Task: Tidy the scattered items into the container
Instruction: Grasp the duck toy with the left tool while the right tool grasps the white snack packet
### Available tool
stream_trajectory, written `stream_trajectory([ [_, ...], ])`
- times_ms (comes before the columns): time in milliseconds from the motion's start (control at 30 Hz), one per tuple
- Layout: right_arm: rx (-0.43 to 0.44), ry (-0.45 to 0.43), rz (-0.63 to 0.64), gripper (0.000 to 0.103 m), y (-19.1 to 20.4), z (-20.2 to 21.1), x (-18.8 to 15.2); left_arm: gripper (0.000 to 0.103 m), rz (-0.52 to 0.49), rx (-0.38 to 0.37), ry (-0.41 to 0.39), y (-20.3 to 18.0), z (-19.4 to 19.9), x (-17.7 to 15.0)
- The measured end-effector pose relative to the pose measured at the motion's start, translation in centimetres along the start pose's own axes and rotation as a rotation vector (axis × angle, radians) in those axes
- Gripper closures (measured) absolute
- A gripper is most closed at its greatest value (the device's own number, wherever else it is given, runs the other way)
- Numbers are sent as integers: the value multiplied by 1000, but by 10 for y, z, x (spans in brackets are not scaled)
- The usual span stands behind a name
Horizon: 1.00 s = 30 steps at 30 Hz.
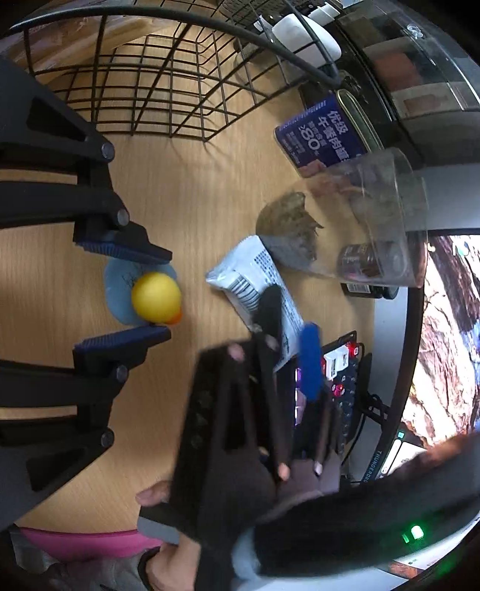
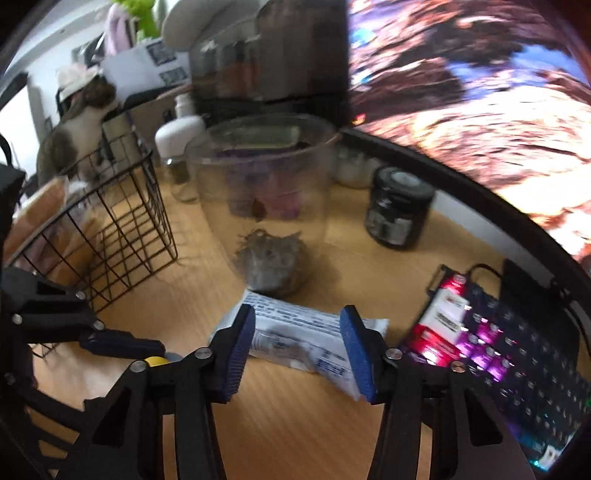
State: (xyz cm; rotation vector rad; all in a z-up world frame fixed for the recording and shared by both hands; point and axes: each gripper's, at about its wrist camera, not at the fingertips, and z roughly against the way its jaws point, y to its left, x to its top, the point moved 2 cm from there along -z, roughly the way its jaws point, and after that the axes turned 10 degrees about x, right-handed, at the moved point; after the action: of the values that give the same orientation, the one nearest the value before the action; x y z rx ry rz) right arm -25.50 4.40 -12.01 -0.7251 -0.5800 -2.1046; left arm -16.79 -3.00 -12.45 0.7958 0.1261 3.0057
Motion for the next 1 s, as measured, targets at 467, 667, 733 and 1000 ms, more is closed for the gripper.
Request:
stream_trajectory([
  [467, -47, 37, -52, 58, 30, 52, -76, 60, -23, 6, 32, -2, 14, -40],
  [667, -22, 77, -139, 58, 55, 87, -126, 54, -21, 43, 3, -2, 33, -52],
  [733, -36, 69, -150, 58, 60, 99, -136, 47, -15, 75, -19, 1, 40, -49],
  [1000, -129, -120, -297, 36, 39, 119, -107, 36, -24, 178, -57, 5, 24, -18],
])
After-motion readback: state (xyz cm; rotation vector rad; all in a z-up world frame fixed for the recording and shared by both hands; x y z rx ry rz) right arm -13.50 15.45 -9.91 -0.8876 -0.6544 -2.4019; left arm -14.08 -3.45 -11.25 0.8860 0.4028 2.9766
